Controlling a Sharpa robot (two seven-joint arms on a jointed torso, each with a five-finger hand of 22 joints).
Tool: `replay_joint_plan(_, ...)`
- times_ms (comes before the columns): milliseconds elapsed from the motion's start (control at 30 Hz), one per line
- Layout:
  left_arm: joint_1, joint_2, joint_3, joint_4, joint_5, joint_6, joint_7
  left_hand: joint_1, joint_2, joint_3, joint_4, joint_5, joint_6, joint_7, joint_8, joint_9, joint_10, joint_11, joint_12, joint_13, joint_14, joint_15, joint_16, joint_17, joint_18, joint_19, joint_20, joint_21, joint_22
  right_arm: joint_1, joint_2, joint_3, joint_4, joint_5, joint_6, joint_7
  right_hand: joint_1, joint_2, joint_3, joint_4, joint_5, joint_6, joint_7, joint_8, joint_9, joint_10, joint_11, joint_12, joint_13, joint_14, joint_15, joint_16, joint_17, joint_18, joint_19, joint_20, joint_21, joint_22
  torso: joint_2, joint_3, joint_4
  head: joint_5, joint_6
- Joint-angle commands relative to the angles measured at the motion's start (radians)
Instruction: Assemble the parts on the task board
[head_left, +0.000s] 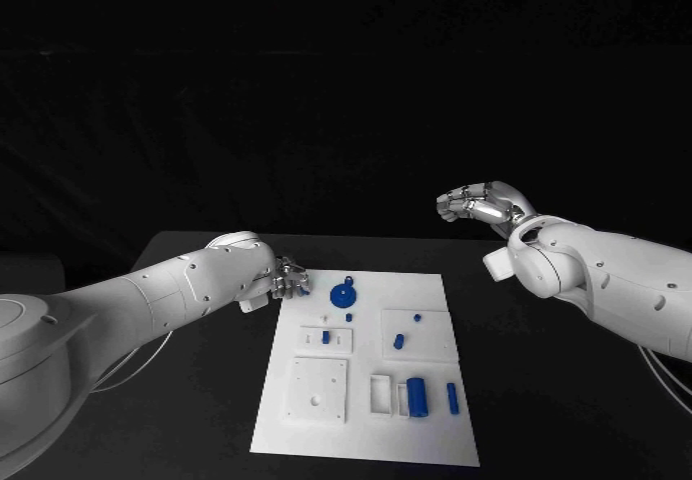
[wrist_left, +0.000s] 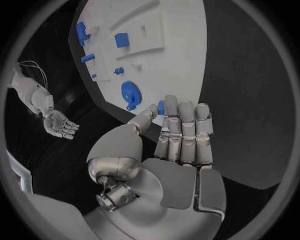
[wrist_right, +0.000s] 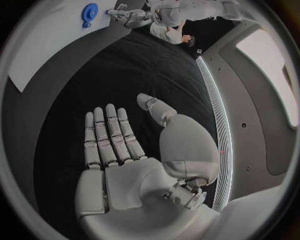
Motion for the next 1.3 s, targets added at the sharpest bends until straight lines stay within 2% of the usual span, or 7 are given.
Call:
replay_joint_plan(33,0.0,-0.02,0.001,0.032,0.068,-0.038,0.005,0.015,0.006,-0.002,-0.004,0.007,0.011,-0.001,0.002,-0.001,0.012,0.0,0.0,-0.002,0.01,-0.001,0.004,-0.002,-0.009,0.008,-0.075,-0.001,0.004,0.0,-0.003,0.0,0.001,-0.001,0.017,0.004,0.001,0.01,-0.006,0.0,0.007,0.01,0.012,0.006,-0.001,0.006,-0.001,-0.003,-0.002,-0.005,0.001,0.005,-0.001,-0.013,-0.005,0.0,-0.005,0.002,-0.001,0.0006,0.0008,-0.001,0.001)
replay_joint_plan(300,0.007,-0.106,0.002,0.168,0.122,-0.078,-0.008,0.014,0.009,-0.009,-0.004,0.022,0.027,-0.003,-0.004,-0.009,0.027,-0.002,-0.008,-0.007,0.018,-0.002,0.004,-0.003,-0.009,0.013,-0.076,-0.002,0.006,0.0,-0.008,0.0,0.002,-0.001,0.017,0.003,0.002,0.01,-0.006,0.0,0.007,0.01,0.012,0.006,-0.001,0.006,-0.001,-0.003,-0.002,-0.005,0.001,0.005,-0.002,-0.013,-0.005,0.0,-0.006,0.002,-0.002,0.0014,0.0037,0.002,0.003)
replay_joint_plan(800,0.009,-0.228,-0.006,0.427,-0.015,-0.146,-0.018,-0.012,0.01,-0.022,-0.008,0.048,0.064,-0.011,-0.02,-0.041,0.068,-0.009,-0.035,-0.018,0.039,-0.004,0.002,-0.009,-0.006,0.024,-0.078,-0.008,0.01,0.0,-0.009,0.0,0.001,-0.001,0.018,0.001,0.006,0.01,-0.004,-0.003,0.008,0.01,0.011,0.006,-0.002,0.007,-0.001,-0.003,-0.002,-0.006,0.001,0.007,-0.005,-0.013,-0.005,0.0,-0.008,0.004,-0.002,0.001,0.0022,0.022,0.002)
replay_joint_plan(1200,0.006,-0.287,-0.073,0.557,-0.136,-0.202,-0.046,-0.02,0.0,-0.015,-0.011,0.195,0.111,-0.024,-0.019,-0.068,0.113,-0.021,-0.041,-0.007,0.07,-0.011,0.013,-0.002,0.0,0.044,-0.085,0.002,0.018,-0.001,-0.012,0.0,-0.003,-0.002,0.045,-0.012,0.005,0.009,-0.004,-0.003,0.013,0.01,0.011,0.006,-0.002,0.007,-0.001,-0.003,-0.002,-0.007,0.001,0.008,-0.007,-0.013,-0.004,0.0,-0.01,0.005,-0.003,0.0006,0.0022,0.027,-0.01)
replay_joint_plan(1233,0.006,-0.294,-0.079,0.564,-0.144,-0.215,-0.05,-0.02,-0.004,-0.008,-0.011,0.193,0.116,-0.026,-0.018,-0.07,0.118,-0.023,-0.041,-0.005,0.074,-0.013,0.015,-0.001,0.002,0.048,-0.086,0.005,0.018,-0.001,-0.012,0.0,-0.004,-0.002,0.048,-0.015,0.005,0.009,-0.004,-0.002,0.014,0.011,0.011,0.006,-0.003,0.007,-0.001,-0.003,-0.002,-0.007,0.001,0.008,-0.008,-0.013,-0.004,0.001,-0.01,0.005,-0.002,0.0006,0.0015,0.028,-0.01)
replay_joint_plan(1267,0.006,-0.298,-0.085,0.571,-0.146,-0.224,-0.053,0.026,-0.056,0.107,0.004,0.045,0.124,-0.03,-0.015,-0.071,0.124,-0.029,-0.043,-0.004,0.08,-0.019,0.015,0.0,0.009,0.054,-0.09,0.001,0.013,-0.001,-0.012,0.0,-0.005,-0.002,0.048,-0.015,0.004,0.009,-0.005,-0.002,0.015,0.011,0.011,0.007,-0.003,0.008,-0.001,-0.003,-0.002,-0.007,0.001,0.008,-0.008,-0.013,-0.004,0.001,-0.011,0.006,-0.002,0.0007,0.0013,0.029,-0.009)
replay_joint_plan(1300,0.006,-0.302,-0.087,0.576,-0.147,-0.232,-0.056,-0.01,-0.064,0.168,0.004,0.014,0.132,-0.03,-0.017,-0.079,0.134,-0.027,-0.047,-0.003,0.09,-0.017,0.012,-0.001,0.003,0.068,-0.088,0.002,0.011,-0.001,-0.011,0.0,-0.006,-0.003,0.047,-0.015,0.003,0.009,-0.006,-0.001,0.016,0.012,0.011,0.007,-0.003,0.008,-0.002,-0.003,-0.002,-0.009,0.0,0.007,-0.009,-0.014,-0.005,0.001,-0.012,0.006,-0.002,0.0008,0.0014,0.03,-0.009)
